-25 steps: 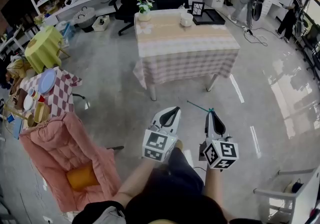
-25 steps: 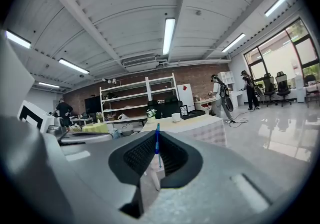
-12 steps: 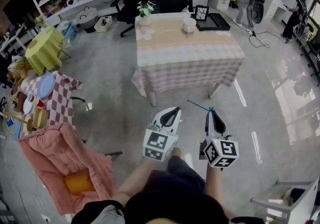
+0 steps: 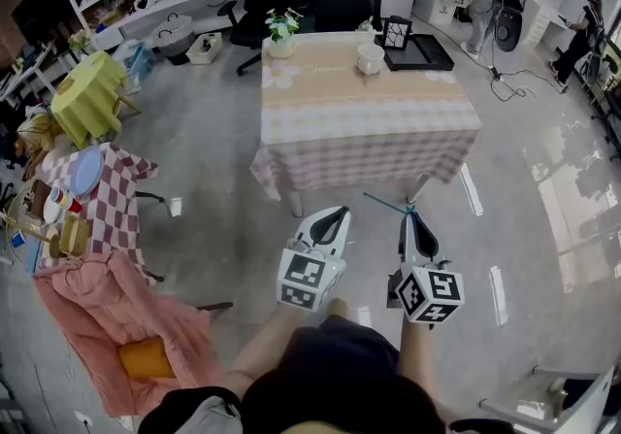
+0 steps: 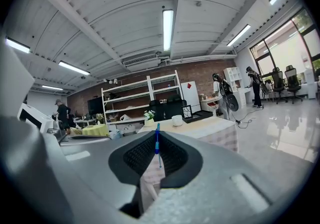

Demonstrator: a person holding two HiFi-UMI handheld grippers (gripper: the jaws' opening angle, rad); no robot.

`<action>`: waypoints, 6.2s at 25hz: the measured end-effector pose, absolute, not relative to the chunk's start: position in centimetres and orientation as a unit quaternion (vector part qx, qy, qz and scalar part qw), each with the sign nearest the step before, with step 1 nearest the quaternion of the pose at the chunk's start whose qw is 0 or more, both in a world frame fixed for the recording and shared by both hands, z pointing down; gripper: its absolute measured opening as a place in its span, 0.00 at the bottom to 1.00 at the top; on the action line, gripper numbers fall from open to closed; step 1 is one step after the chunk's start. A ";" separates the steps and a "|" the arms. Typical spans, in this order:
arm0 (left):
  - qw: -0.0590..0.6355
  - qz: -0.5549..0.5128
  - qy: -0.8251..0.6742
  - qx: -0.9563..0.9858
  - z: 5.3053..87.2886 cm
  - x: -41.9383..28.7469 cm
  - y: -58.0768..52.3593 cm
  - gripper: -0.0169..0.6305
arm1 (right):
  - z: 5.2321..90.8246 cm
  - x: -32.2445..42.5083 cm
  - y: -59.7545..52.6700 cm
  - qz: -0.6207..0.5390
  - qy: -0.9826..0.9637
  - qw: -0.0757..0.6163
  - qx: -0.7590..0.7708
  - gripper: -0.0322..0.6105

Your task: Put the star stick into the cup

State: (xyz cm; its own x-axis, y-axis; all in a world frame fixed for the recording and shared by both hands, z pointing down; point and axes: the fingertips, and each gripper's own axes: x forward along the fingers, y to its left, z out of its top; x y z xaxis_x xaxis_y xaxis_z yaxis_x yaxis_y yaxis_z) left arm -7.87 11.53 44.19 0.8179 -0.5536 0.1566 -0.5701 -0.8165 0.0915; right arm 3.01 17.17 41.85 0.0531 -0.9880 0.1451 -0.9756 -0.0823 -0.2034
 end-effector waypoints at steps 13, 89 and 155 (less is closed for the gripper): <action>0.069 0.068 -0.308 0.946 45.1 -3.4 8.2 0.04 | 42.2 8.0 13.6 -0.121 0.684 0.035 -0.718 0.08; 0.079 0.060 -0.330 0.939 43.7 3.2 -11.5 0.04 | 41.2 15.5 -5.6 -0.132 0.685 0.043 -0.715 0.08; 0.095 0.079 -0.303 0.945 45.8 13.4 -29.6 0.04 | 39.8 26.3 -23.5 -0.114 0.662 0.055 -0.738 0.08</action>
State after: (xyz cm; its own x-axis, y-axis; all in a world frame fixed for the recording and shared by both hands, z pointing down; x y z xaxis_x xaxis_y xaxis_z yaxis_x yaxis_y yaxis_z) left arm 13.41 -29.62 45.84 0.8040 -0.5577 0.2062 -0.5876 -0.7983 0.1320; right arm 26.31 -23.47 39.76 0.0963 -0.9908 0.0952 -0.9655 -0.1162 -0.2331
